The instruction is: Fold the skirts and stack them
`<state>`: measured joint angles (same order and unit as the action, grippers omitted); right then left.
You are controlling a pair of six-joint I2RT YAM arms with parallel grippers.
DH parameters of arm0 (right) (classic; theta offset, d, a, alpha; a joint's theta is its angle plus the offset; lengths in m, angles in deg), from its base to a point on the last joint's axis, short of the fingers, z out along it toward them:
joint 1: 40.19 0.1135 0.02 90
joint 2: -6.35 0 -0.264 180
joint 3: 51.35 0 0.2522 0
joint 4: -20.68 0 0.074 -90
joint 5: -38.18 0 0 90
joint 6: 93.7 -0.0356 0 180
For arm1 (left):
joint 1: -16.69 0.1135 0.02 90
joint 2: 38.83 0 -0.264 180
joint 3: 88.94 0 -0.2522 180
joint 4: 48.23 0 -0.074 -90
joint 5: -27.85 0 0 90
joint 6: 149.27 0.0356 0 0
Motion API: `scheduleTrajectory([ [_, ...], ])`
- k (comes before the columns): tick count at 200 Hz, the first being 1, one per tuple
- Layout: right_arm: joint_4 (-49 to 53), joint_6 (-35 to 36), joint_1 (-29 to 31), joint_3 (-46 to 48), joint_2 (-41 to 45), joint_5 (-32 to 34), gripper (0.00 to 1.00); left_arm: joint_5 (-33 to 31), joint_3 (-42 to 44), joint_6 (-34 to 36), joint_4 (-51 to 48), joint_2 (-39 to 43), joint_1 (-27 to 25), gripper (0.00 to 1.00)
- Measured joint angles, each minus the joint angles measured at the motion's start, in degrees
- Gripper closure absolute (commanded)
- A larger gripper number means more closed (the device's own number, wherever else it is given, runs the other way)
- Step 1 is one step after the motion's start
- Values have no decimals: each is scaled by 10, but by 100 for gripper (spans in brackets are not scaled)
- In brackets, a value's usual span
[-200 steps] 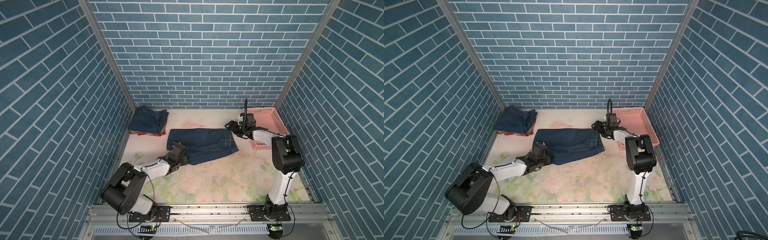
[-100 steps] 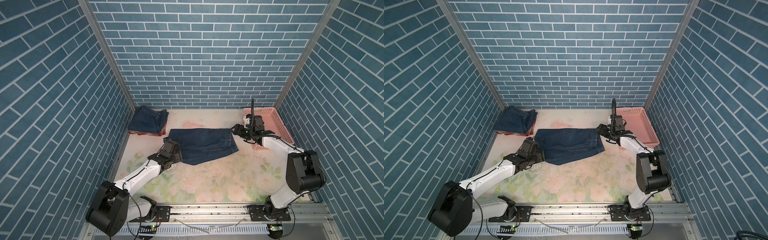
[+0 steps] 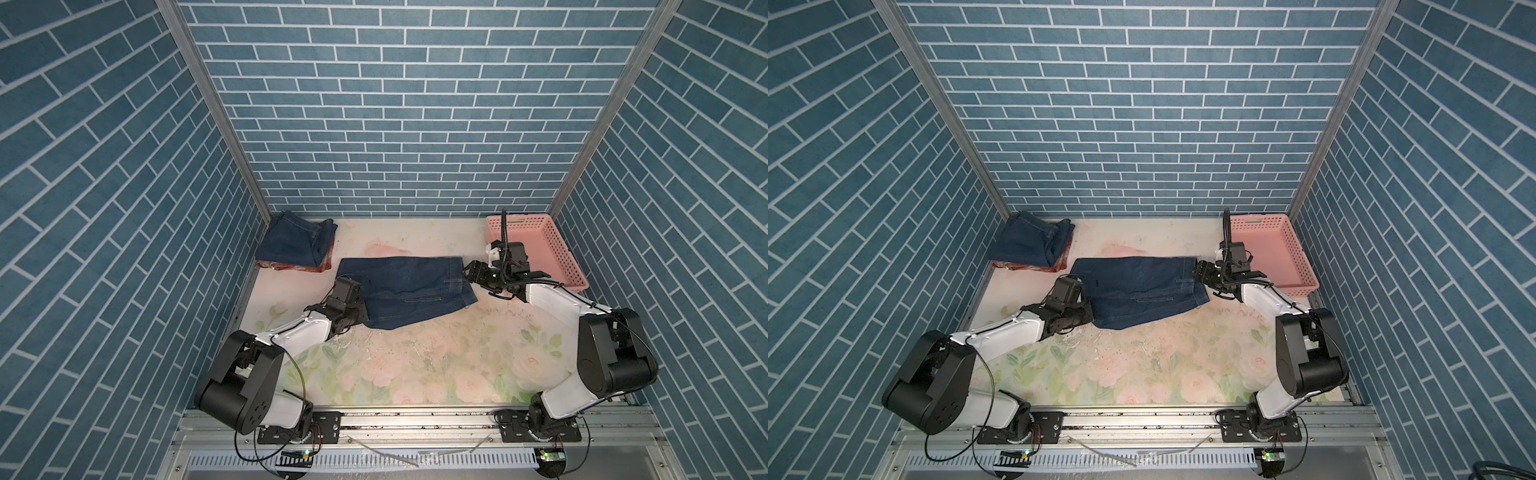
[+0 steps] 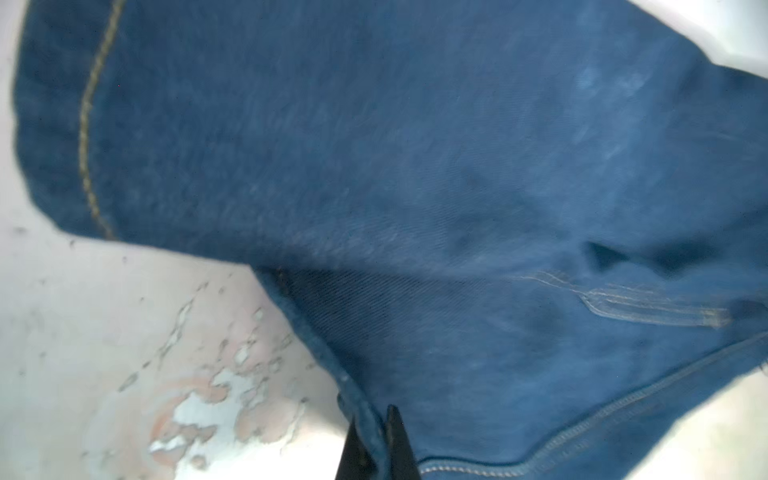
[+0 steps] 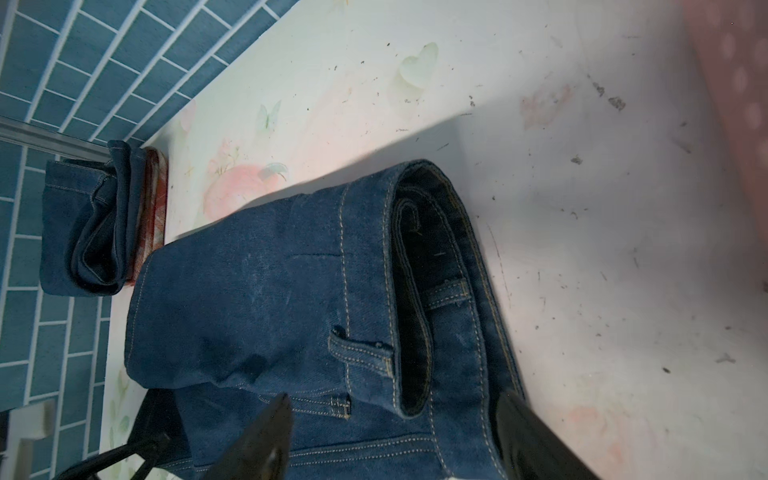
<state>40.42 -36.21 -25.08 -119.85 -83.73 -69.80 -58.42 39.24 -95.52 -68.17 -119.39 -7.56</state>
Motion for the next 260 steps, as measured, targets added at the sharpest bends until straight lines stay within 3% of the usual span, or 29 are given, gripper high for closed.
scheduleTrajectory([
  [48,7,1,0,2,0,9,23,17,-120,27,-85,21,0,93],
  [71,13,5,1,2,0,16,23,19,-121,35,-126,43,0,72],
  [148,27,14,12,2,0,28,24,-15,-82,17,-231,130,6,28],
  [260,24,13,47,2,-6,9,36,-9,-43,12,-98,-27,115,23],
])
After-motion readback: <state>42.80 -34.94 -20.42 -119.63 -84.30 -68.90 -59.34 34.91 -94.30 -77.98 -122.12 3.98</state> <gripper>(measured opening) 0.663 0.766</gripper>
